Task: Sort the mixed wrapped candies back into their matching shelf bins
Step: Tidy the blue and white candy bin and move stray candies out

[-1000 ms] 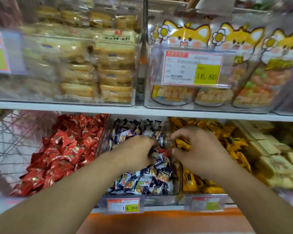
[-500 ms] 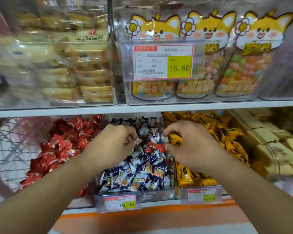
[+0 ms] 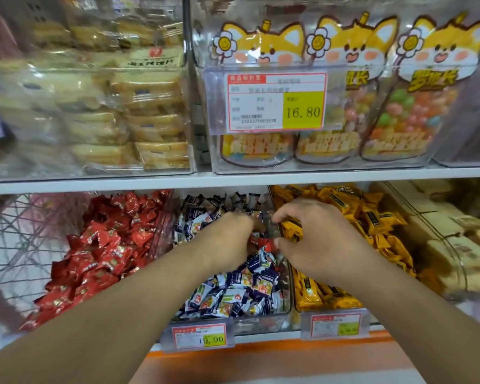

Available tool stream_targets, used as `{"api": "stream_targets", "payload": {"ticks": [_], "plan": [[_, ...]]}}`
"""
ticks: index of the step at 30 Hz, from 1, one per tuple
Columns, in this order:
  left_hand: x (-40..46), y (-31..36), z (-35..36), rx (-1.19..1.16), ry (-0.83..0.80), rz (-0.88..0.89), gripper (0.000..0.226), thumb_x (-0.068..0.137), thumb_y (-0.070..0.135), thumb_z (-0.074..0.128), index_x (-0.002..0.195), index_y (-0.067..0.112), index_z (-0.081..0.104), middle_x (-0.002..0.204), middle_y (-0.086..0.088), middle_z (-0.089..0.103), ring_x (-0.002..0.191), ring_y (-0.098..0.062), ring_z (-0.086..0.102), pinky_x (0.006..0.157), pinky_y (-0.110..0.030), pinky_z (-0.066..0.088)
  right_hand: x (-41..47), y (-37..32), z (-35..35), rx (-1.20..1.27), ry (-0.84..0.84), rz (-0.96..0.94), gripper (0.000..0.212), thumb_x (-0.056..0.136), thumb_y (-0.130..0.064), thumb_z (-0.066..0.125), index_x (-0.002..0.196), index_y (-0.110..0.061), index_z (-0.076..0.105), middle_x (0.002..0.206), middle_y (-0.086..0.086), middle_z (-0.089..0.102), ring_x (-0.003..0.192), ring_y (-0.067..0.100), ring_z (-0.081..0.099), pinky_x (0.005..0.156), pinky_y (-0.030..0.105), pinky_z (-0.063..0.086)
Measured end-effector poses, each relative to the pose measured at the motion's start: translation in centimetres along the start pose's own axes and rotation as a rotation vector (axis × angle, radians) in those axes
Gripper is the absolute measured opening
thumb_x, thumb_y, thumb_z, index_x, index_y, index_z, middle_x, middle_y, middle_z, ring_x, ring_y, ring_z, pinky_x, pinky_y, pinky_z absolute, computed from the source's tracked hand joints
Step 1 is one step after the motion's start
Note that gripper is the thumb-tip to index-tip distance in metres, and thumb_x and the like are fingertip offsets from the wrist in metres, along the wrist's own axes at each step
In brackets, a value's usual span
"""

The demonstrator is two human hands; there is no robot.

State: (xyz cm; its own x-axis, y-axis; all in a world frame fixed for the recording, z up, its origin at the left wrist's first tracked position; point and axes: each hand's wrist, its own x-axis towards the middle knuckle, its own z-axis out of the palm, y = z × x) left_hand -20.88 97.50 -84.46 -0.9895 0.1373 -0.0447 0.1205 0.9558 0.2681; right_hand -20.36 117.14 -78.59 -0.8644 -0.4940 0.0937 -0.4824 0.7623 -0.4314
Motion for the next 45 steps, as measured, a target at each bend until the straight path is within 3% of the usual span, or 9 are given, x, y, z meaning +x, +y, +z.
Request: {"api": "stream_targets", "payload": {"ticks": [10, 15, 20, 23, 27, 32, 36, 40, 45], "plan": [[1.8, -2.1, -0.2, -0.003, -0.206, -0.014, 0.048, 0.09, 0.034, 0.077, 0.134, 0.044, 0.061, 0.129, 0.008, 0.068, 0.114, -0.016, 0.064, 0.1, -0.03, 0.052, 0.1, 0.3, 0.0, -0.005, -0.016, -0.017, 0.034, 0.097, -0.034, 0.07, 0.129, -0.031, 0.061, 0.144, -0.014, 0.051, 0.139, 0.01, 0.043, 0.106, 0.019, 0.034], [1.0, -1.9, -0.2, -0.066, -0.089, -0.017, 0.023, 0.091, 0.026, 0.077, 0.112, 0.034, 0.075, 0.095, 0.016, 0.073, 0.086, -0.001, 0.064, 0.085, -0.024, 0.053, 0.1, 0.3, 0.2, -0.014, 0.004, -0.024, 0.034, 0.095, -0.034, 0.071, 0.128, -0.03, 0.064, 0.138, -0.015, 0.054, 0.134, 0.008, 0.045, 0.102, 0.016, 0.032], [0.0, -1.8, -0.8, -0.13, 0.049, -0.013, 0.015, 0.091, 0.029, 0.077, 0.106, 0.032, 0.077, 0.084, 0.019, 0.066, 0.078, -0.004, 0.062, 0.075, -0.02, 0.048, 0.1, 0.3, 0.2, -0.008, 0.004, -0.026, 0.034, 0.095, -0.033, 0.072, 0.128, -0.029, 0.064, 0.137, -0.015, 0.054, 0.133, 0.007, 0.046, 0.102, 0.016, 0.033], [-0.5, -2.0, -1.3, -0.248, 0.127, -0.059, 0.01, 0.093, 0.031, 0.075, 0.103, 0.034, 0.075, 0.093, 0.016, 0.071, 0.078, -0.003, 0.067, 0.077, -0.027, 0.057, 0.0, 0.2, 0.1, 0.001, 0.005, -0.021, 0.035, 0.095, -0.032, 0.072, 0.128, -0.028, 0.064, 0.138, -0.015, 0.054, 0.134, 0.008, 0.046, 0.106, 0.019, 0.035], [-1.6, -2.1, -2.2, -0.348, 0.282, -0.141, 0.021, 0.094, 0.038, 0.073, 0.114, 0.035, 0.074, 0.107, 0.016, 0.072, 0.084, 0.0, 0.062, 0.07, -0.011, 0.043, 0.0, 0.1, 0.2, -0.003, 0.004, -0.017, 0.034, 0.095, -0.031, 0.071, 0.129, -0.028, 0.064, 0.138, -0.014, 0.055, 0.134, 0.009, 0.046, 0.107, 0.021, 0.036], [-4.0, -1.4, -3.5, -0.668, 0.342, -0.203, 0.026, 0.09, 0.038, 0.077, 0.115, 0.035, 0.072, 0.11, 0.025, 0.069, 0.103, 0.006, 0.063, 0.095, -0.017, 0.046, -0.1, -0.5, 0.2, 0.033, 0.007, -0.001, 0.039, 0.098, -0.029, 0.068, 0.136, -0.03, 0.06, 0.142, -0.013, 0.053, 0.137, 0.01, 0.045, 0.104, 0.018, 0.033], [-6.8, -0.2, -4.2, -0.966, 0.343, -0.203, 0.019, 0.09, 0.019, 0.079, 0.108, 0.022, 0.077, 0.096, 0.007, 0.078, 0.083, -0.011, 0.074, 0.077, -0.02, 0.058, -0.2, -1.7, 0.5, 0.16, 0.053, -0.076, 0.047, 0.096, -0.038, 0.069, 0.141, -0.037, 0.055, 0.13, -0.019, 0.059, 0.125, 0.002, 0.052, 0.106, 0.02, 0.041], [-9.6, 0.1, -4.5, -1.01, 0.308, -0.143, 0.012, 0.091, 0.012, 0.076, 0.099, 0.019, 0.081, 0.091, -0.002, 0.079, 0.081, -0.016, 0.074, 0.072, -0.028, 0.061, -0.7, -3.9, 1.2, 0.338, 0.048, -0.167, 0.027, 0.096, -0.032, 0.072, 0.12, -0.041, 0.065, 0.1, -0.025, 0.067, 0.1, -0.004, 0.062, 0.087, 0.018, 0.054], [-12.8, -1.1, -4.8, -1.003, 0.325, -0.183, 0.008, 0.088, 0.012, 0.079, 0.093, 0.019, 0.081, 0.088, -0.003, 0.078, 0.081, -0.021, 0.075, 0.074, -0.029, 0.062, -0.7, -6.3, 2.6, 0.493, 0.055, -0.183, 0.01, 0.098, -0.025, 0.069, 0.09, -0.031, 0.072, 0.084, -0.012, 0.071, 0.083, 0.009, 0.067, 0.077, 0.036, 0.059]]}}
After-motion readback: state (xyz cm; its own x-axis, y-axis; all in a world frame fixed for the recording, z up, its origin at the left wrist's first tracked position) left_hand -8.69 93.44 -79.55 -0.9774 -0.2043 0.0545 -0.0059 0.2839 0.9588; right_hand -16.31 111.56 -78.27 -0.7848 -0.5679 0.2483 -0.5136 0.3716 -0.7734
